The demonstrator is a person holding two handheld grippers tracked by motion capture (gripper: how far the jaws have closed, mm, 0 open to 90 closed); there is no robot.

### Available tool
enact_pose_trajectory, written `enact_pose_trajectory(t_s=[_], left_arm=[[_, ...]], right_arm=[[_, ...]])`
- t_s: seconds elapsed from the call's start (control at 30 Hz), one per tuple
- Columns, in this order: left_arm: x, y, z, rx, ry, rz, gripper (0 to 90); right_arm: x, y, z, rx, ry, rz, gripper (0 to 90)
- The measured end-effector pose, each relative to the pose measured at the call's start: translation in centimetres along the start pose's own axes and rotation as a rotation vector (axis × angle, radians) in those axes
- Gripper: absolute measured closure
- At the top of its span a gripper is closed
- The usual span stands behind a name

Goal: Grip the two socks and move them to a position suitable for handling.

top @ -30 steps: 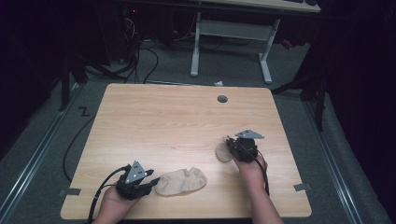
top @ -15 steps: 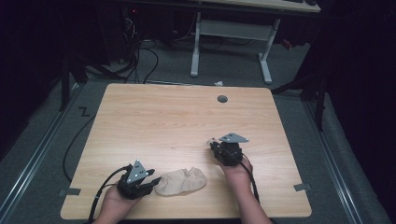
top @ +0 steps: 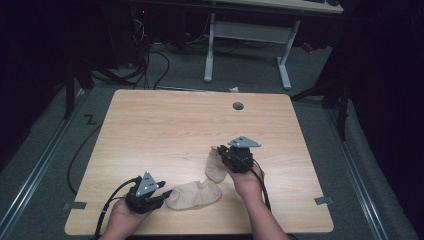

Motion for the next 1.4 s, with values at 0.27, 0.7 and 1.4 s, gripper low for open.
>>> enact_pose_trajectory(t_s=[0.27, 0.7, 1.4], left_arm=[[-0.1, 0.3, -0.1, -0.008, -0.001, 0.004, 59.7], [0.0, 0.3, -0.2, -0.009, 0.006, 0.008, 59.8], [0.2, 0.4, -0.3, -0.015, 0.012, 0.004, 64.1]], right_arm=[[-0.1, -5.6, -1.3, 0.108, 0.02, -0.073, 81.5], [-1.6, -13.4, -5.5, 0.23, 0.085, -0.196, 75.0], [0.2, -11.7, -8.3, 0.057, 0.211, -0.172, 89.6]])
Point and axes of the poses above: each handheld gripper's, and its own axes: x roughly forward along the jaws, z roughly out of its top, y roughly to its left, the point moved 9 cm from there along x, roughly forward along the jaws, and after that the axes turned 4 degrees about y, right-handed, at the moved point
